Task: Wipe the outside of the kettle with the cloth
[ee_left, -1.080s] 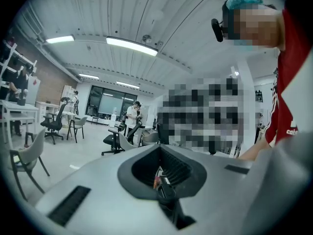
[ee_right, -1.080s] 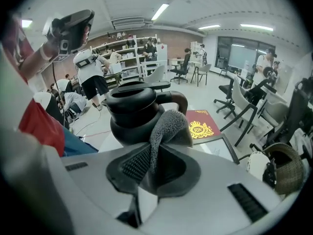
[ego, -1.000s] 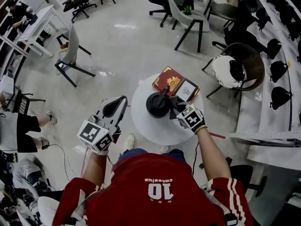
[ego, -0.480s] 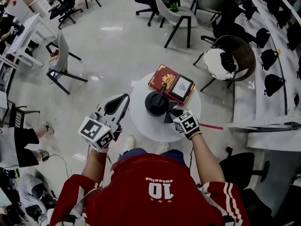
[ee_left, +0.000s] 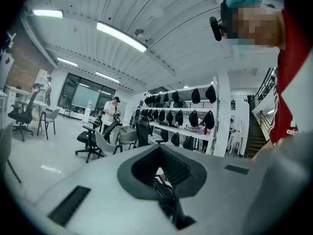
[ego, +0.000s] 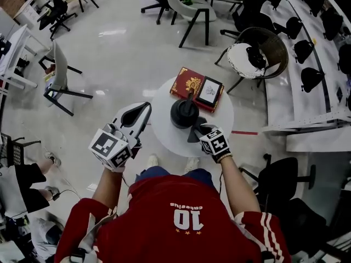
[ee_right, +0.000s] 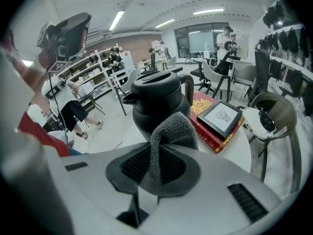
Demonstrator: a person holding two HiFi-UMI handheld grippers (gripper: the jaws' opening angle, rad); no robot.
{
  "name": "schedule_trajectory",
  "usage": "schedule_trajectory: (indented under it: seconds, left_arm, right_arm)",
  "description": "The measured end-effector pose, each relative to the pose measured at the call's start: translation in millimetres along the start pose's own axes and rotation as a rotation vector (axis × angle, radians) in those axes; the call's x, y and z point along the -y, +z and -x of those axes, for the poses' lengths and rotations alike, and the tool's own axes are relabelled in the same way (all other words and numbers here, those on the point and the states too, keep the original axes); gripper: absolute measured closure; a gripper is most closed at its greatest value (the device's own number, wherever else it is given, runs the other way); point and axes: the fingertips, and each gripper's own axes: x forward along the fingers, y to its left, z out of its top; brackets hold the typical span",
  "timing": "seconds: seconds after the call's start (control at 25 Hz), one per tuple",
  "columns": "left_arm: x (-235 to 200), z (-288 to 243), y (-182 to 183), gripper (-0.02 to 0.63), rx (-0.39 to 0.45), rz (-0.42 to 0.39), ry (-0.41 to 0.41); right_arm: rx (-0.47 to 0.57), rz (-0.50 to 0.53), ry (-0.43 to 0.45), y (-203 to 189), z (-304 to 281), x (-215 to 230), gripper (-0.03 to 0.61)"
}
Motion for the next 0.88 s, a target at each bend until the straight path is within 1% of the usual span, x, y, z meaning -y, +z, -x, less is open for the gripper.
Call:
schedule_trajectory:
  seconds: [0.16, 0.48, 0.72, 0.88]
  left_arm:
    - [-9, 5, -3, 0.607, 0.013, -0.001, -0.058]
    - [-27, 18, -2, 0.607, 0.018, 0.004, -0.123]
    - [-42, 33, -2, 0.607, 0.010, -0.004, -0.149]
    - [-53, 47, 3, 0.607, 0.015, 0.017, -0.149]
  right_arm:
    - [0.013, -0.061, -0.023, 1, -5, -16, 0.529]
    - [0.027, -0.126, -0.064, 5, -18, -49, 0.529]
    - [0.050, -0.128, -0.088, 18, -33, -72, 0.529]
    - [0.076, -0.147, -0.105, 30, -42, -82, 0.529]
